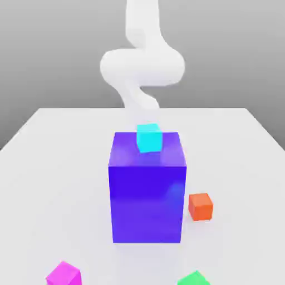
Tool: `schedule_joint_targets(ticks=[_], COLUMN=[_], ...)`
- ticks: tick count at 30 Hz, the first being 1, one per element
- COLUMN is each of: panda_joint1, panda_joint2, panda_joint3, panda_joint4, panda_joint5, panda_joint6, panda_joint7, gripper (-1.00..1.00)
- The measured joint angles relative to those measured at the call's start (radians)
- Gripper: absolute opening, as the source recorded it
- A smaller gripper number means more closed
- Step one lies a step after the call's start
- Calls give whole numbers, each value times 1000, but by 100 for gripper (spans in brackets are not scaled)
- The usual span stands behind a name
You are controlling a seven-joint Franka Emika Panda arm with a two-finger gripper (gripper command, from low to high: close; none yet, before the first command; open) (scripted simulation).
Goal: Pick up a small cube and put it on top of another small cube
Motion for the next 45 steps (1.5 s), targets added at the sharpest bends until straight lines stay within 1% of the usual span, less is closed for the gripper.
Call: schedule_joint_targets(ticks=[17,28,33,34,40,45], panda_joint1=[-73,-135,-169,-174,-176,-155], panda_joint2=[622,1021,1203,1224,1234,1098], panda_joint3=[-88,-123,-93,-88,-85,-113], panda_joint4=[-2,-4,27,31,34,4], panda_joint5=[56,95,129,133,134,101], panda_joint6=[191,314,435,451,459,353], panda_joint7=[67,108,91,87,86,110], gripper=[0,0,0,-100,-100,-100])
